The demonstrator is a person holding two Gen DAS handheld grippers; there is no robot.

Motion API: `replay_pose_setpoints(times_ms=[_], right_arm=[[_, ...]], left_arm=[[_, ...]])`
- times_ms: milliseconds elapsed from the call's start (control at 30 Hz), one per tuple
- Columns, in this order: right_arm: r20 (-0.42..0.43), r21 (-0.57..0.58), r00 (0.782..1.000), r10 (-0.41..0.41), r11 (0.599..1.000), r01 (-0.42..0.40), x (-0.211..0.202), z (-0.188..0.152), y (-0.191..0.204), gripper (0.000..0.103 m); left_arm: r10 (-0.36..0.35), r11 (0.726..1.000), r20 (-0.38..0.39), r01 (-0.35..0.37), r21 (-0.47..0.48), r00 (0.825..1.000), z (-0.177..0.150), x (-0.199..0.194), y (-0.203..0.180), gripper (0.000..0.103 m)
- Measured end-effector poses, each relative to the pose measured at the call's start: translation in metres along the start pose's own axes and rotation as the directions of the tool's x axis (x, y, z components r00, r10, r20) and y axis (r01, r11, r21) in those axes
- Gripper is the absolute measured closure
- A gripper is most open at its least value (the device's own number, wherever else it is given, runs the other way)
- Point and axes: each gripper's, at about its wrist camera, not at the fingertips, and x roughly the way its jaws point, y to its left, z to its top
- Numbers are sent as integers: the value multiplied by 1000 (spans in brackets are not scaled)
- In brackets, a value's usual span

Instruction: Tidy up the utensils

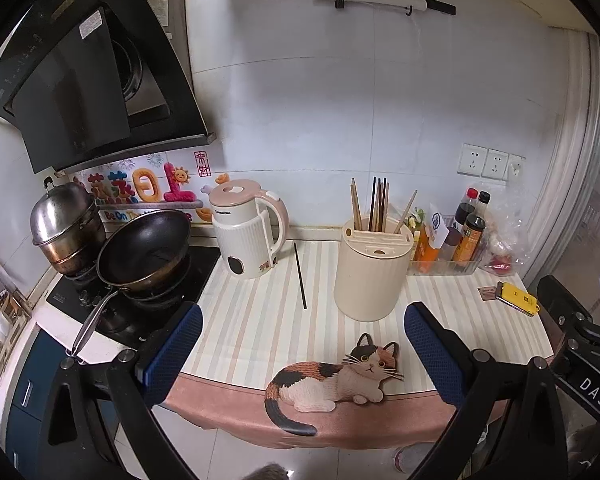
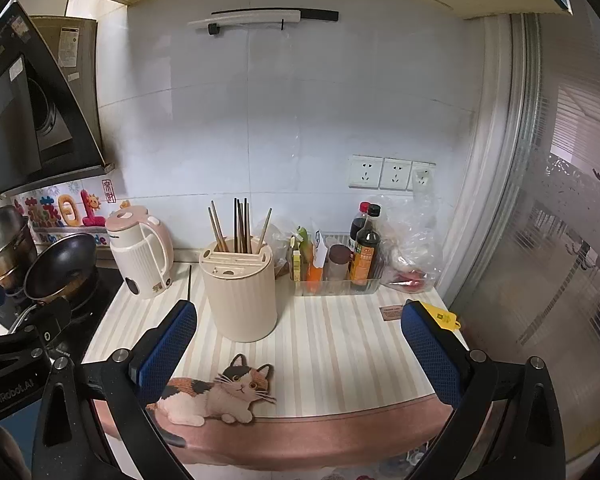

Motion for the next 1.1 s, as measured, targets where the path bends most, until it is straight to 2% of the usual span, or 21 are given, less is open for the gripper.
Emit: replay_pose_setpoints(times_ms=[1100], right_arm=[[-11,-1,1000,-2,1000,2,7,-1,-4,0]], left_arm=[[-6,1000,-7,6,3,1000,1,5,-7,0]])
